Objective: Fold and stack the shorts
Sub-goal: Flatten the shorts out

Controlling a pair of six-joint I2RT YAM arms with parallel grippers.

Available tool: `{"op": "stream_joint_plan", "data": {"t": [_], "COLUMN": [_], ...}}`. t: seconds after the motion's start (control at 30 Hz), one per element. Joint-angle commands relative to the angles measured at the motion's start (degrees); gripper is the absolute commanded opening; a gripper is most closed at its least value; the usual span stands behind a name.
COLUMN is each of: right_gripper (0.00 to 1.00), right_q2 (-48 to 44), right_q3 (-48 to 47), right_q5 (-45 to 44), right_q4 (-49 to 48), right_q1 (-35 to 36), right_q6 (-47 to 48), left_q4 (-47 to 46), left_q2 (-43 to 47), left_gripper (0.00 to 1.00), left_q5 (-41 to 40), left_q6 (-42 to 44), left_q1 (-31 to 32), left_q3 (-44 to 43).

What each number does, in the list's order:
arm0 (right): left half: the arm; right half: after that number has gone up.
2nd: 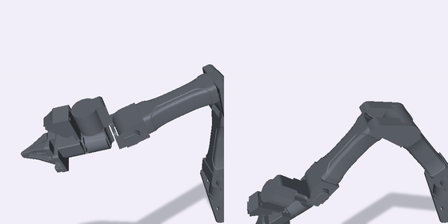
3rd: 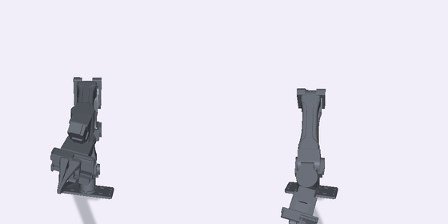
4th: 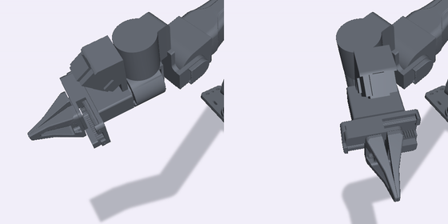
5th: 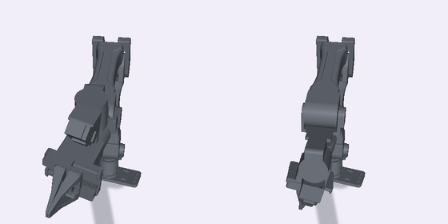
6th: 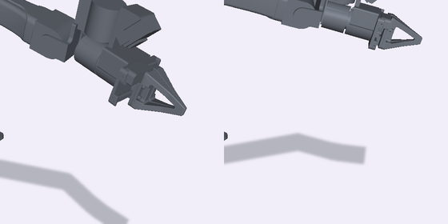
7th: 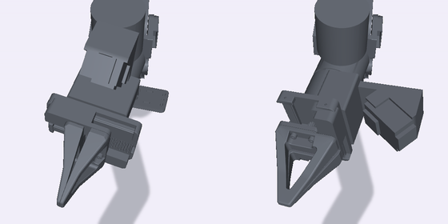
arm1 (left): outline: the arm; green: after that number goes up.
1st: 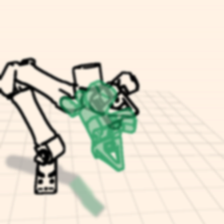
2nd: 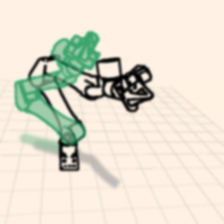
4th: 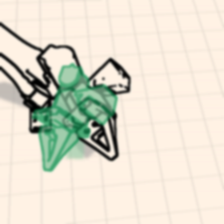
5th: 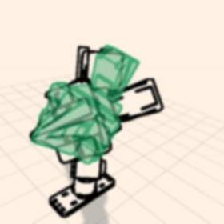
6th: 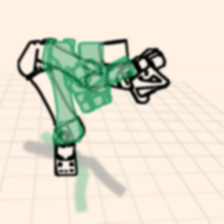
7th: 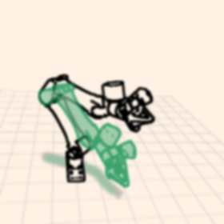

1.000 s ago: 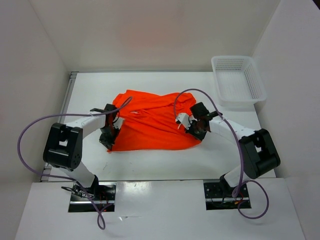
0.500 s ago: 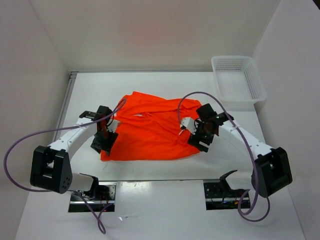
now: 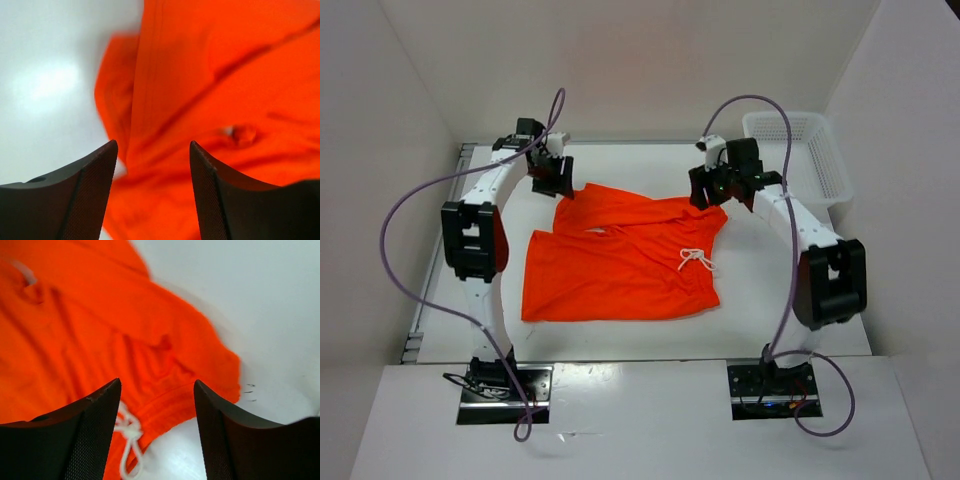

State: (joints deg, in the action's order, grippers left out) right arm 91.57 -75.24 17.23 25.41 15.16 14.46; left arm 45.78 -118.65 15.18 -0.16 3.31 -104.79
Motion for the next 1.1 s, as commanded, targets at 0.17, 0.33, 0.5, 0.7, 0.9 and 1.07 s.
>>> {"op": "stream_joint_plan", "data": {"t": [0.17,0.33,0.5,0.7,0.9,1.07], "right_gripper": [0.70,0.74,0.77,0.57,0.17,0.02], "right_q2": [14.0,15.4,16.7,18.6,17.5,12.2], "right_q3": [-7.2,-5.3,-2.7,-0.9,-1.4,2.1], "right_q5": [-3.3,-3.5,-4.7,-10.0,-6.4,-0.5], "right_q4": [-6.4,-5.2,-5.2,-7.8,-5.7,1.0], "right_q1": [-8.2,-8.2,-8.2,-7.6,-5.2,0.2], "right_q6": [-9.8,-9.0,-9.0,-9.0,1.9,13.5], "left_q4": [-4.8,-5.3,-5.9,-5.9,-6.4,-6.4], "left_q2": [-18.3,-21.3,-25.2,-25.1,-17.8,-3.4], "left_gripper": [0.71,0.71,0.72,0.39,0.00,0.02], "left_q5": [6.3,3.9,3.9,3.0,2.6,-2.2], "left_q6": [0.2,0.2,0.2,0.2,0.2,0.2], "left_q1": [1.8,2.3,2.8,3.9,2.6,0.6], "left_q3": [-21.5,-20.9,-22.4,-17.6,-8.7,6.5]}}
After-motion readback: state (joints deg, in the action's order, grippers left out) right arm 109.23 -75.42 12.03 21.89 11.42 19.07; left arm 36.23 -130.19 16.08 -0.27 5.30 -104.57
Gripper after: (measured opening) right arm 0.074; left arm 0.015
